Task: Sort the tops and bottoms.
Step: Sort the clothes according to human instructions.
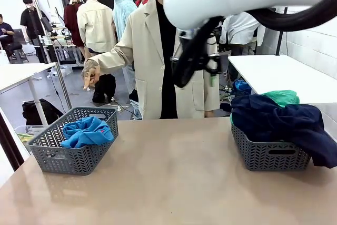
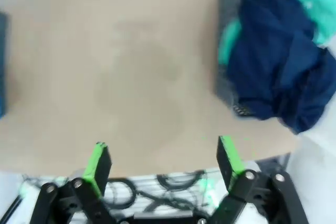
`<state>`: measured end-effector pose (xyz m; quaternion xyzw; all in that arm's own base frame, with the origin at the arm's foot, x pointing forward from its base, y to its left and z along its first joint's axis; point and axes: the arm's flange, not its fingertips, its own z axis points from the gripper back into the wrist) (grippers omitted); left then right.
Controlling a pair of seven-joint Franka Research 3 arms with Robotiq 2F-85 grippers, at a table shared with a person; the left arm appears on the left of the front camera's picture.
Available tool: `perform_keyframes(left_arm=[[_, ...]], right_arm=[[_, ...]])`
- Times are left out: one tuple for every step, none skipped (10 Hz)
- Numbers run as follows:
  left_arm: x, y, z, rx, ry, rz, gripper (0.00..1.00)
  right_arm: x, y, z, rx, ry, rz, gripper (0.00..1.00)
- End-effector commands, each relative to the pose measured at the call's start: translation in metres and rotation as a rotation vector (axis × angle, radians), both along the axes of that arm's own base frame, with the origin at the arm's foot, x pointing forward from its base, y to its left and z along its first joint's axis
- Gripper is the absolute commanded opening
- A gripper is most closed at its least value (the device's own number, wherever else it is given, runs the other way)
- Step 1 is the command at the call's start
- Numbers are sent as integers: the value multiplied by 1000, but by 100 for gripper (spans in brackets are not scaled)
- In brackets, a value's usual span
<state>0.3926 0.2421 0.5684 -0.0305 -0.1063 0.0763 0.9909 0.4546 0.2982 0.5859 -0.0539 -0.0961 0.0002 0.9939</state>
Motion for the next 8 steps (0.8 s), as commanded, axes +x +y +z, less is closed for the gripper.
perform_keyframes(left_arm=[[1,-1,2,-8,5,9,100],[1,-1,2,-8,5,9,100],[1,-1,2,-8,5,9,100],[1,-1,2,-8,5,9,100],[1,-1,2,-8,5,9,100],[1,-1,2,-8,5,9,100],[1,-1,2,-8,5,9,100],[1,-1,2,-8,5,9,100]], right_arm=[[-27,-50,-18,-14,1,-42,100],[-35,-65,-22,50,-1,-58,100],[-30,-63,-26,98,-3,-39,100],[-14,-53,-14,-25,14,-61,100],[-14,-53,-14,-25,14,-61,100],[-14,-53,-14,-25,14,-61,100],[-14,-53,-14,-25,14,-61,100],[-14,-53,-14,-25,14,-61,100]])
